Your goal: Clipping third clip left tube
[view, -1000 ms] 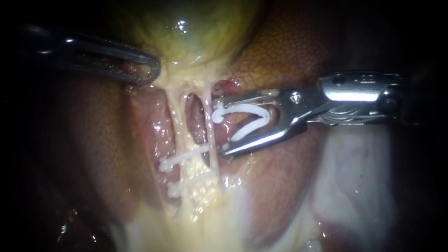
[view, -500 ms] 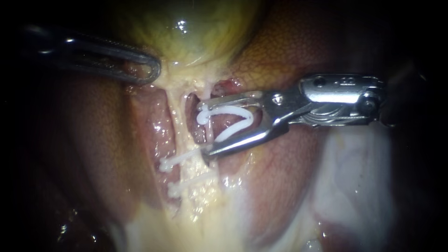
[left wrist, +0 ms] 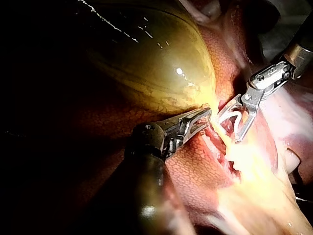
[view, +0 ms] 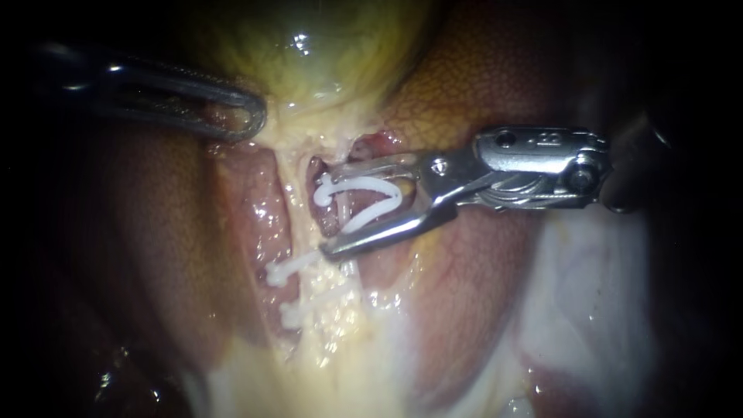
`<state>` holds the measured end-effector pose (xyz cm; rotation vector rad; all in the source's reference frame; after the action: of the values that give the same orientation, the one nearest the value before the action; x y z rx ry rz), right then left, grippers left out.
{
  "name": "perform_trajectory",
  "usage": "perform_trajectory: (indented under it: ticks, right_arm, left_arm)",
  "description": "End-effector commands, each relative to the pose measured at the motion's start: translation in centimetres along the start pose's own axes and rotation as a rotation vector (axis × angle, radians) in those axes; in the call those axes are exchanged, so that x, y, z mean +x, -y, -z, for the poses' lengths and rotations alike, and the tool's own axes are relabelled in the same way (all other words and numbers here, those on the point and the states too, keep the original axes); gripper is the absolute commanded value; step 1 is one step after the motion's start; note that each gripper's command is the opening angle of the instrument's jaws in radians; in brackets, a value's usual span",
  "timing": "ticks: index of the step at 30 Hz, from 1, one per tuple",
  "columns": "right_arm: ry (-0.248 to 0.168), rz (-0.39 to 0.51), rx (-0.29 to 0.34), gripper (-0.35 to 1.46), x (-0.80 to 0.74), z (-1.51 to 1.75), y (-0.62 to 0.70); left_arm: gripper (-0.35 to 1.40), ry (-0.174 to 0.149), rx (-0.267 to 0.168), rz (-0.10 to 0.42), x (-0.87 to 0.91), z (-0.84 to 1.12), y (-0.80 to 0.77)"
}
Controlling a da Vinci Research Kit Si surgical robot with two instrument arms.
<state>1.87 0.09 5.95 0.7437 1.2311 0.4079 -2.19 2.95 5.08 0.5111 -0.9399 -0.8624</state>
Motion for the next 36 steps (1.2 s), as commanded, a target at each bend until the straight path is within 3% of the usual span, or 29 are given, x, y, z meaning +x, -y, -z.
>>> perform_trajectory:
  ticks: [1, 8, 26, 36]
  right_arm:
    - [0.001, 0.002, 0.005, 0.45, 0.00, -0.01, -0.01]
    - [0.004, 0.008, 0.040, 0.45, 0.04, -0.12, -0.08]
    - [-0.117, -0.046, 0.223, 0.45, 0.15, -0.36, -0.18]
    - [-0.170, -0.061, 0.290, 0.44, 0.41, -0.33, -0.02]
  left_arm:
    - [-0.35, 0.000, 0.000, 0.000, 0.00, -0.01, 0.00]
    - [-0.35, 0.000, -0.001, -0.001, 0.01, -0.01, 0.00]
    - [-0.35, 0.000, -0.001, -0.001, 0.01, -0.01, -0.01]
    - [-0.35, 0.000, 0.000, -0.001, 0.01, -0.01, -0.01]
